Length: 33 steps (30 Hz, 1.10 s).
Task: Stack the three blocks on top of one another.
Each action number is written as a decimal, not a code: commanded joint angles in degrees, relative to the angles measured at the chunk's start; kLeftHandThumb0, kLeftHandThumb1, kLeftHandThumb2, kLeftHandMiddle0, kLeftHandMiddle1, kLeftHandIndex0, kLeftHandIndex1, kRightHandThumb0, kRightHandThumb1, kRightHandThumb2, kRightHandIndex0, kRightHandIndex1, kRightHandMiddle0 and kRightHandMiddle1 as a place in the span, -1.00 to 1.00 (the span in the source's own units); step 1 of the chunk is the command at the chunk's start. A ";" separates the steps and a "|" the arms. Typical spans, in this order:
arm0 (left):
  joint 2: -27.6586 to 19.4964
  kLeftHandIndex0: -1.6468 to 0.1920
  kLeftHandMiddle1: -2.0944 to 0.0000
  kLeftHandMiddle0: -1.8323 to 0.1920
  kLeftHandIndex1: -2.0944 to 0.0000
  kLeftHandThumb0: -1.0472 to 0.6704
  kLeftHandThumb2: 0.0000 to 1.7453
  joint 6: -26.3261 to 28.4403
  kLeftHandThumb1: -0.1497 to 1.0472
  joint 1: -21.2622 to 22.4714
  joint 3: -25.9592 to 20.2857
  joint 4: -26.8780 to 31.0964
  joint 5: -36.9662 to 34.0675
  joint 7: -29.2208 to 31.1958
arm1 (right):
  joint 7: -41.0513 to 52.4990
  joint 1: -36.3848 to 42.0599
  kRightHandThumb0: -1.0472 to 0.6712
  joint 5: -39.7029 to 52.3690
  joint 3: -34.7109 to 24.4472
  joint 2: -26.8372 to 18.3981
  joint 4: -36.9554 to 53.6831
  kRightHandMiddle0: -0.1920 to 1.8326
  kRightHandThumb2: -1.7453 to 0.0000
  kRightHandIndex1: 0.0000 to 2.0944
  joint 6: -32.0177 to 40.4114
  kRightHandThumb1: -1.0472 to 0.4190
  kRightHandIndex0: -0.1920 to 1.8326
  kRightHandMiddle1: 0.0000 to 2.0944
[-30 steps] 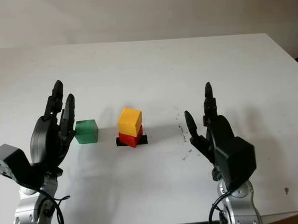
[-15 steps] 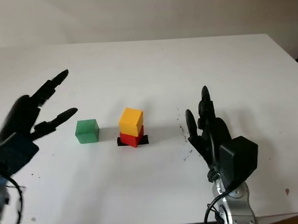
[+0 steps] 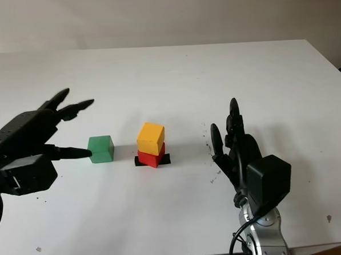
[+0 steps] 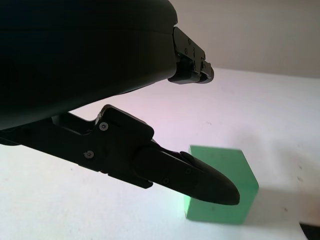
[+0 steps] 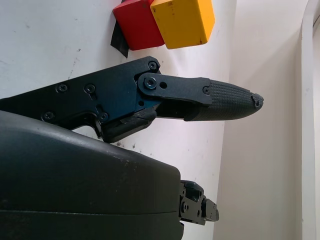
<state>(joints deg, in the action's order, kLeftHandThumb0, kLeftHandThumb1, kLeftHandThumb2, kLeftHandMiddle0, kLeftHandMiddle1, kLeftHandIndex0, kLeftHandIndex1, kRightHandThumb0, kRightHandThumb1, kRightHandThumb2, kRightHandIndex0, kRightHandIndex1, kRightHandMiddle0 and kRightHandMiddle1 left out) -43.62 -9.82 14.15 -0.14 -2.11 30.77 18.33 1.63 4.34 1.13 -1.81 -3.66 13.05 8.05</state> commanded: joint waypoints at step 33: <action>2.48 0.49 0.94 0.60 -0.13 -0.34 -0.85 -5.56 0.99 1.55 7.73 -8.60 10.03 -16.62 | -1.19 0.40 -0.61 -1.67 0.47 0.45 3.04 -0.91 0.40 -0.95 2.00 -1.00 -0.97 -0.95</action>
<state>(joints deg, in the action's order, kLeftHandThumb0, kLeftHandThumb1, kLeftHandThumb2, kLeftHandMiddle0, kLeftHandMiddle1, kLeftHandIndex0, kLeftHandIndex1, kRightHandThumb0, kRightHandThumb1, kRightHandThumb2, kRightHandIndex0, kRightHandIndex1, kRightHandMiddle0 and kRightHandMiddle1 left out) -40.97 -14.69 14.88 7.15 -10.24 40.60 2.62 0.57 4.83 -0.33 -1.08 -2.98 14.47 9.81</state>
